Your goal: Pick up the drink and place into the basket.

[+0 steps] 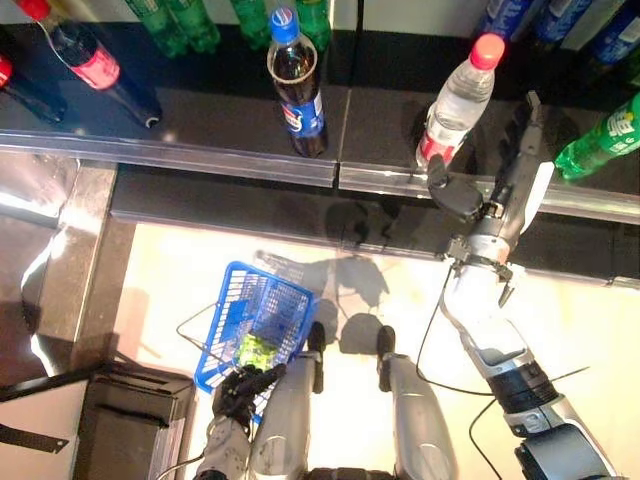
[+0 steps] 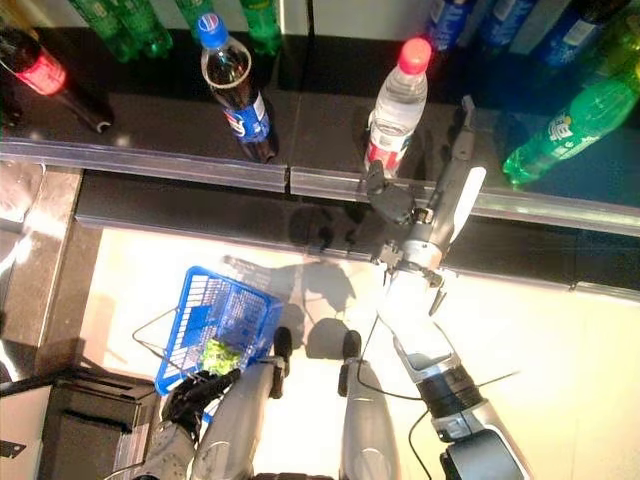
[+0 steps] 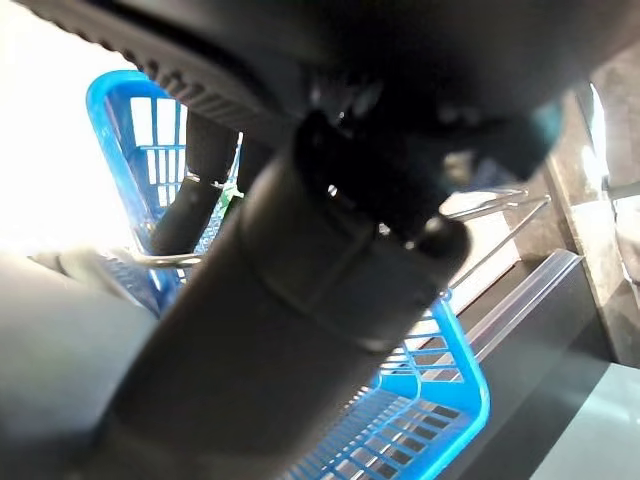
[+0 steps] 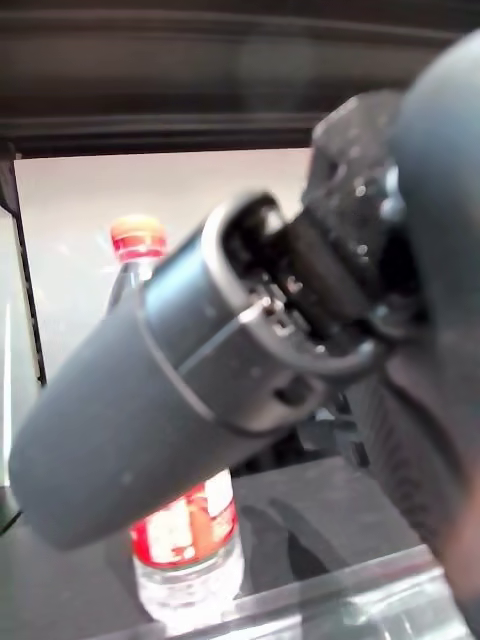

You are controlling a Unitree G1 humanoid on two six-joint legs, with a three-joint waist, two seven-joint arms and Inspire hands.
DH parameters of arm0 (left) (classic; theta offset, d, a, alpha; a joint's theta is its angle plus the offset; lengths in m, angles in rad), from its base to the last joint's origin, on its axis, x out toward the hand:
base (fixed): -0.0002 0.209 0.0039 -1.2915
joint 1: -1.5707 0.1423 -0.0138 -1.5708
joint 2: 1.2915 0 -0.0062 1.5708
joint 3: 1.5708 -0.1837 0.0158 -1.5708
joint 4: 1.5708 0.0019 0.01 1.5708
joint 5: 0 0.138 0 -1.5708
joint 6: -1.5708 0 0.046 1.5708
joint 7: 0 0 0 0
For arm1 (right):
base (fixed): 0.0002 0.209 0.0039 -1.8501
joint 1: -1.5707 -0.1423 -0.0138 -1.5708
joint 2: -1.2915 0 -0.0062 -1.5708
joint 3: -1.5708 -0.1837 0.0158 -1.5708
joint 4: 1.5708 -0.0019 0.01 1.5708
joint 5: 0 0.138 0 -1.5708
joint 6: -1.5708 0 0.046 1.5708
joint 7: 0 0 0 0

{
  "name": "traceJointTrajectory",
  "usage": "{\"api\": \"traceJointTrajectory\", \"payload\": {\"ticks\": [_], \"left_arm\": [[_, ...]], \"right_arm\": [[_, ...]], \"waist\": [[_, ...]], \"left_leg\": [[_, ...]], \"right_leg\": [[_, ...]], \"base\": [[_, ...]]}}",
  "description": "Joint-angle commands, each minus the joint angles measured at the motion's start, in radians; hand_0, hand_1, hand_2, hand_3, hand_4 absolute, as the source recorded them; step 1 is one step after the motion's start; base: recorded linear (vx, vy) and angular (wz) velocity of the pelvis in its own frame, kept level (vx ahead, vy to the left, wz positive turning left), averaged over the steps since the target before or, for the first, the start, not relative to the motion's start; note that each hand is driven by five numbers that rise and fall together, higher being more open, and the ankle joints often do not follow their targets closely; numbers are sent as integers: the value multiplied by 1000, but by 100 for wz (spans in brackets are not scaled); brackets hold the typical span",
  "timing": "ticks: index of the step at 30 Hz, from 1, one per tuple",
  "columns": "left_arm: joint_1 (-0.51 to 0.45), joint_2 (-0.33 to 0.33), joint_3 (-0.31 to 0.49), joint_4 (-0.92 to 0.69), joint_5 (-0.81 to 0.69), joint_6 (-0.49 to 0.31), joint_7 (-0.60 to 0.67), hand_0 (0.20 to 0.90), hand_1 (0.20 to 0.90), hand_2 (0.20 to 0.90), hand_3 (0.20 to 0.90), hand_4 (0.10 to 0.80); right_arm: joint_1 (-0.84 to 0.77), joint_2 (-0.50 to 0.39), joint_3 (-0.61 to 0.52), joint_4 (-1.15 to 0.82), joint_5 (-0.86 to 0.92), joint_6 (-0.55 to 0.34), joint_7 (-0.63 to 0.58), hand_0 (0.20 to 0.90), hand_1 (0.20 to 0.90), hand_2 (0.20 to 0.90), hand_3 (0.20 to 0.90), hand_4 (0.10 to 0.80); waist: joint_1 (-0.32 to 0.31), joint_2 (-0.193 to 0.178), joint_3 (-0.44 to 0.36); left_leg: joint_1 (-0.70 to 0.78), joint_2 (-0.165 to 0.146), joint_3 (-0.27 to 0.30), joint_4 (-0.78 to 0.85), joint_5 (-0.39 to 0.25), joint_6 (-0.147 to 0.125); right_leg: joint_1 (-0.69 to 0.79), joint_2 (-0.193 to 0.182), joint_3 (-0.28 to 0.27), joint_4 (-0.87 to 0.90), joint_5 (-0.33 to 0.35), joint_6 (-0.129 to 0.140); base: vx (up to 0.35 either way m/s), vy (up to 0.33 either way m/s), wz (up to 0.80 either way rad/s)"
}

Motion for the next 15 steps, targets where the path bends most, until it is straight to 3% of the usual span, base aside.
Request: {"api": "traceJointTrajectory", "payload": {"ticks": [1,15], "left_arm": [[63,-29,-37,-96,3,-75,-18,300,300,300,200,100],[40,-17,-52,-135,1,-78,-16,300,300,300,200,100]], "right_arm": [[-108,-16,-26,-111,-27,-46,3,900,900,900,900,800],[-275,-28,-86,-3,86,-26,-60,900,900,900,900,800]], "waist": [[11,-5,-11],[47,-2,-11]], "left_leg": [[-62,-25,-57,133,39,-10],[-138,-44,-74,121,13,8]], "right_leg": [[42,-11,-67,-78,47,-14],[-48,-19,-84,-57,55,-5]], "base": [[0,0,0],[10,1,3]]}}
